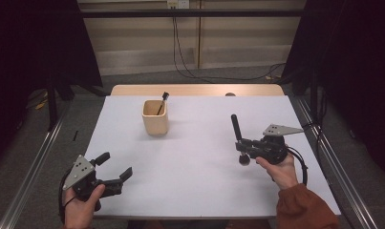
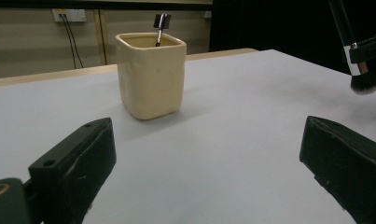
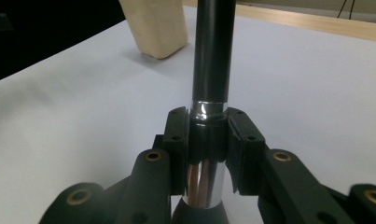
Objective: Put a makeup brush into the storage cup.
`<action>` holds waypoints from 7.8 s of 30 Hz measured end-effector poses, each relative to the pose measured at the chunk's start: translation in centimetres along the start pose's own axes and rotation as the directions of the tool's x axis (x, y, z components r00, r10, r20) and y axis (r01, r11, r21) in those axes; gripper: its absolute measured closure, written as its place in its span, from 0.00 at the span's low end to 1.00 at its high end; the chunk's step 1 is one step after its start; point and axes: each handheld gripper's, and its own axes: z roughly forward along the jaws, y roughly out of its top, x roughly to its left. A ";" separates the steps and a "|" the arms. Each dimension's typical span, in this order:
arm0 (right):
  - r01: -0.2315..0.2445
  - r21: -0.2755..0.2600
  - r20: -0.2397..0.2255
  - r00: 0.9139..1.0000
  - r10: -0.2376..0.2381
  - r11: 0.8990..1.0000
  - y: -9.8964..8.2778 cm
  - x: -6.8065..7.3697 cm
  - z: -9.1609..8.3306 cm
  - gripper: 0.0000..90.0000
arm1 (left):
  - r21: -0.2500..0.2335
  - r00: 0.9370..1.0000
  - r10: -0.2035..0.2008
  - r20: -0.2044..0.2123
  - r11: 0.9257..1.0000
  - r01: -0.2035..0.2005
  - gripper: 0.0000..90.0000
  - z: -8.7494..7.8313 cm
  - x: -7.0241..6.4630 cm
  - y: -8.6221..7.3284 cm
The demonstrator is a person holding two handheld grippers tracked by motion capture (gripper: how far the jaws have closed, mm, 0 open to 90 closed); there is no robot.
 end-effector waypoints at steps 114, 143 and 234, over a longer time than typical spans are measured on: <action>0.652 0.590 -0.529 0.758 -0.381 0.477 5.7 10.9 9.9 0.80 | 0.430 0.836 0.168 0.522 0.795 -0.428 0.07 10.7 -7.4 6.4; 0.699 0.561 -0.582 0.714 -0.389 0.443 5.4 12.0 10.9 0.80 | 0.483 0.739 0.140 0.659 0.674 -0.558 0.36 12.8 -8.5 5.8; 0.483 0.500 -0.357 0.871 -0.337 0.719 4.3 6.2 6.7 0.09 | 0.458 0.833 0.047 0.551 0.818 -0.349 0.83 9.9 -3.3 3.6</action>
